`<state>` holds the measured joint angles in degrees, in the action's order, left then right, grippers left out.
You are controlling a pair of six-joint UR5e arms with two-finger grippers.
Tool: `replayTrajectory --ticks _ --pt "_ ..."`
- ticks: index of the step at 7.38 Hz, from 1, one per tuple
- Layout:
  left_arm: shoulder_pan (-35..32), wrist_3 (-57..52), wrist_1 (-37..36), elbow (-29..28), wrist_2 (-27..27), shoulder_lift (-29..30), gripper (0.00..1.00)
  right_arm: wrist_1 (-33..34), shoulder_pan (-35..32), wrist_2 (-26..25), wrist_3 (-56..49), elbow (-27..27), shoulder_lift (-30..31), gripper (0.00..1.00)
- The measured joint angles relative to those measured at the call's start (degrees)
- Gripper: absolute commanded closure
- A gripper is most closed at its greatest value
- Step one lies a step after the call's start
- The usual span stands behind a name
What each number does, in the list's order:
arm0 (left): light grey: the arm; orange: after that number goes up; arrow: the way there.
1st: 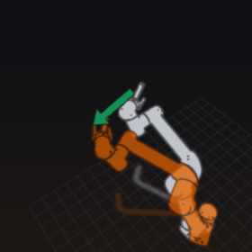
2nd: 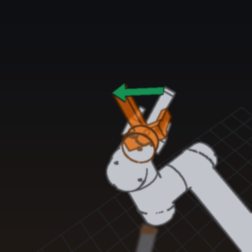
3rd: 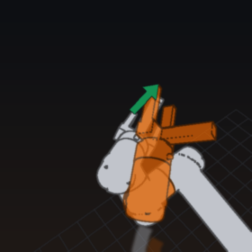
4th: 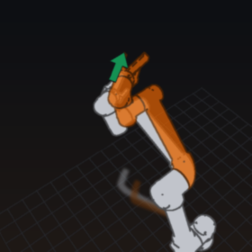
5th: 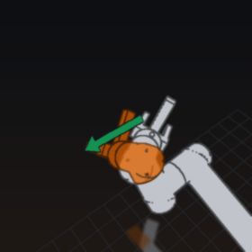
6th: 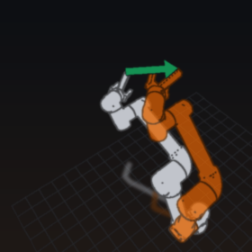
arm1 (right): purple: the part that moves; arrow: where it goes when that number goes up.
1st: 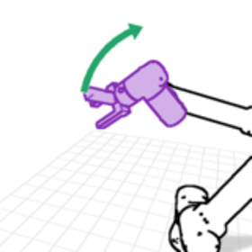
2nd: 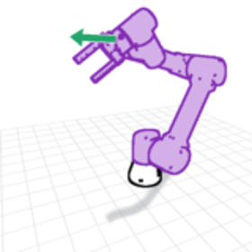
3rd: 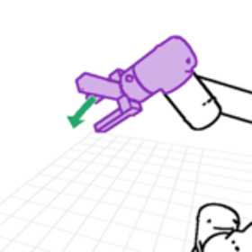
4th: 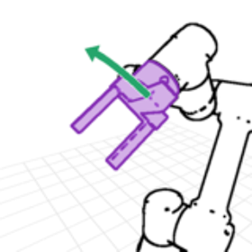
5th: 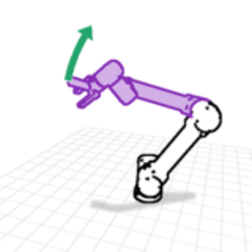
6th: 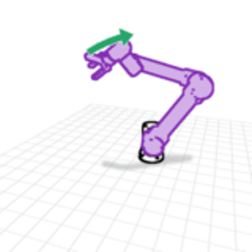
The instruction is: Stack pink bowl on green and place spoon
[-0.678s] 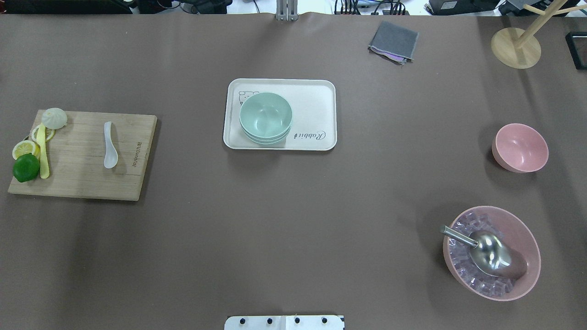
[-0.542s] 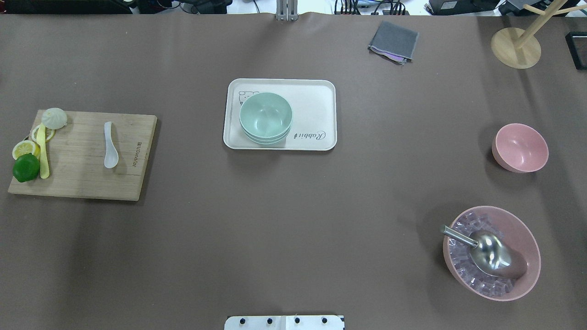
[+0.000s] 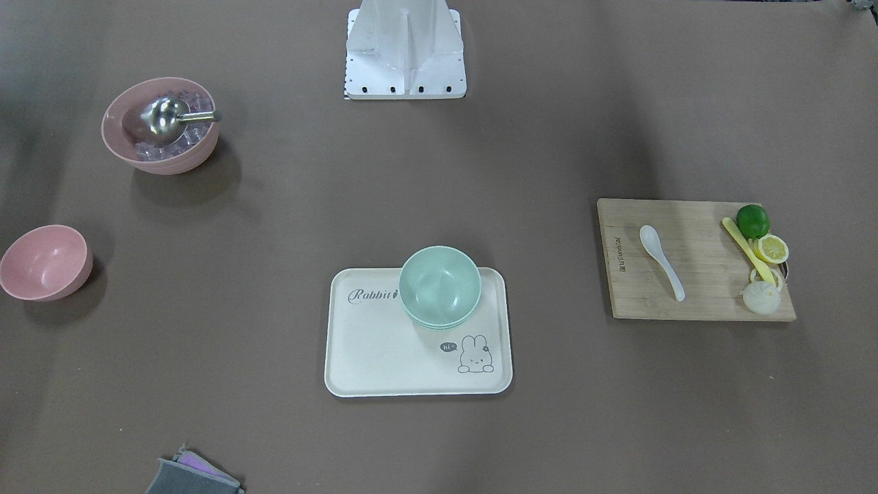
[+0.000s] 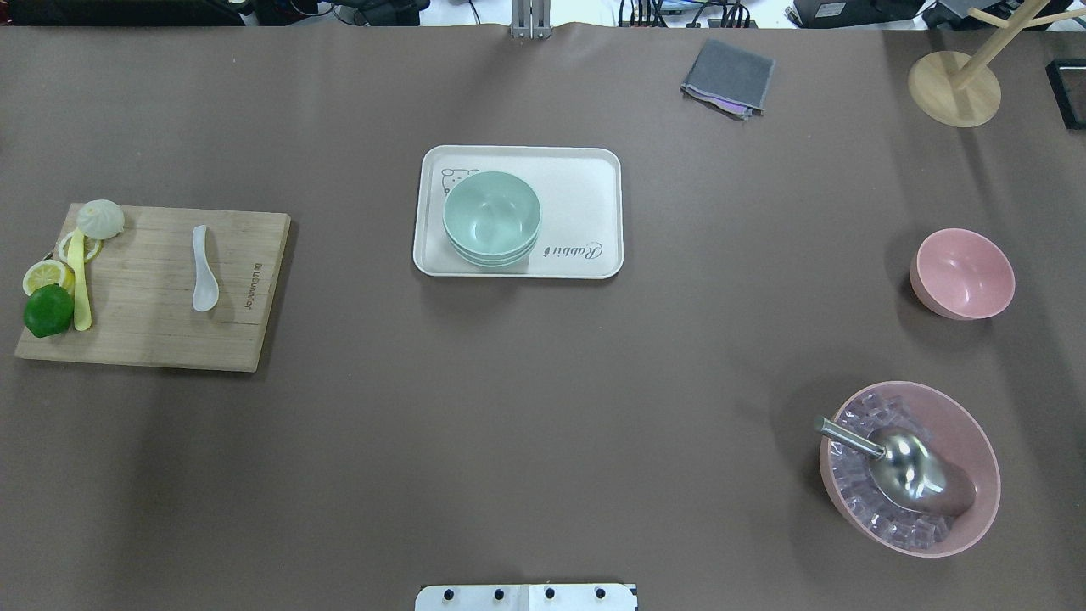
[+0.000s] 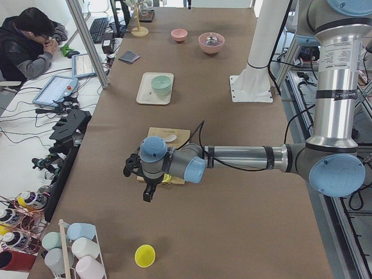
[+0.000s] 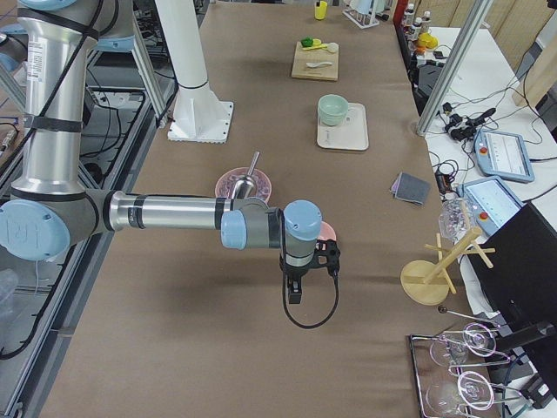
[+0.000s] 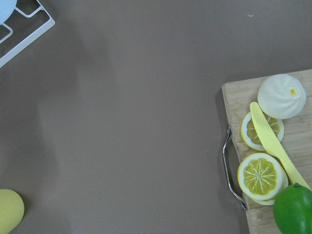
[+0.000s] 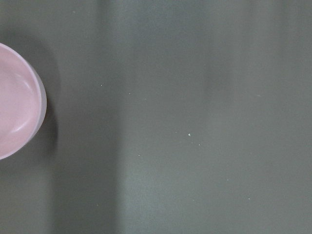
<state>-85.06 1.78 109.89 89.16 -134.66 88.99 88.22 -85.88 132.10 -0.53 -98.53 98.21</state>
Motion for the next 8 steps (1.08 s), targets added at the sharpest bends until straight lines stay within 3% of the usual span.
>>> replayTrajectory --ticks 2,5,8 --pt "0.02 0.26 6.09 0.05 0.12 0.06 0.02 -2.94 -0.06 0.04 0.15 -1.15 0.09 0.00" --pt "0.02 0.28 18.99 -0.23 0.29 0.76 0.02 -15.37 -0.07 0.21 0.98 -1.38 0.67 0.00" --pt "0.06 0.15 30.20 -1.32 0.69 2.42 0.02 -16.94 -0.07 -0.23 4.28 -1.15 -3.97 0.00"
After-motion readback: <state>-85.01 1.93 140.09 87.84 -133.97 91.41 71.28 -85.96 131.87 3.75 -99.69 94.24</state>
